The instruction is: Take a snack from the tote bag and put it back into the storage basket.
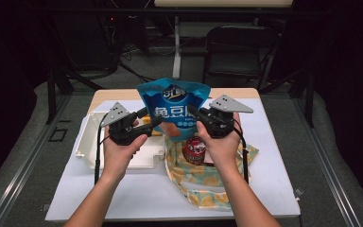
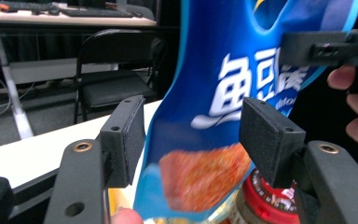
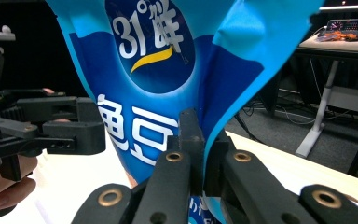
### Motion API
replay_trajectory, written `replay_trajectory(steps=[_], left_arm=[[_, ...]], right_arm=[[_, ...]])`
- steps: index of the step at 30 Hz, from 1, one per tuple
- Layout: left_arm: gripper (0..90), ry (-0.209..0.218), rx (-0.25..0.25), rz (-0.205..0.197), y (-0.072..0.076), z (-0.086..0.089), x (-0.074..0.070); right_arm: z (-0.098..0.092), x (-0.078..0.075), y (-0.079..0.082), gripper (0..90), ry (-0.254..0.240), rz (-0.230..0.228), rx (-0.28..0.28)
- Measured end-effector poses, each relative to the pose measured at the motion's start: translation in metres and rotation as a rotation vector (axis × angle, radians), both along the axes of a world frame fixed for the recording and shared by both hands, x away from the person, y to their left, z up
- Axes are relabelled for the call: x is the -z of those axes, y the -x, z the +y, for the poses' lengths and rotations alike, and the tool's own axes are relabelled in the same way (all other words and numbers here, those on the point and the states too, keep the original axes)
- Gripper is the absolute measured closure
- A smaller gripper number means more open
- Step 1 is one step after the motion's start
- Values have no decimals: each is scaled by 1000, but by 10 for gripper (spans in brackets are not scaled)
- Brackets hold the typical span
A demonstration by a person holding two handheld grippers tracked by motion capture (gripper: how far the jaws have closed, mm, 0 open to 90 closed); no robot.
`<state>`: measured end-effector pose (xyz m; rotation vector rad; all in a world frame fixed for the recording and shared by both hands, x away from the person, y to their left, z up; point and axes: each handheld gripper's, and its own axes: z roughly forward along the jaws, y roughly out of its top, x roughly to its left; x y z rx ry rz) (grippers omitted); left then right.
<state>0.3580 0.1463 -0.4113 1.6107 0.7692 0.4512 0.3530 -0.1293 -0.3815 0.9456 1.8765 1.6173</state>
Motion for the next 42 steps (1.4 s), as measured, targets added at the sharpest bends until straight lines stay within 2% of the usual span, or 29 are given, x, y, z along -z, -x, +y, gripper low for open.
replay_trajectory(steps=[4,10,12,14,18,21,24,28,32,36,42], left_arm=[[426,2,-14,-3,0,-3,-4],[453,12,-18,-21,4,-6,-10],[480,-2,-31,-29,6,-8,-12],[515,6,-35,-30,7,-10,-13],[672,-20,-57,-17,8,-13,-16],[813,-36,-76,6,9,-13,-18],[877,-20,-83,19,10,-12,-20],[896,7,-79,14,11,-5,-22],[899,35,-71,19,11,3,-24],[899,52,-81,18,11,11,-24],[899,57,-102,16,12,27,-24]], right_arm=[[0,1,0,900,-19,6,0],[5,2,3,900,11,-1,-12],[8,3,4,900,10,-2,-14],[11,5,5,900,14,1,-18],[21,6,9,900,53,-16,-9],[22,7,9,900,46,-17,-15],[25,8,12,899,54,-31,-20],[27,7,13,869,52,-51,-43],[28,9,14,807,50,-65,-64],[31,9,14,690,42,-75,-80],[35,11,17,517,67,-80,-89]])
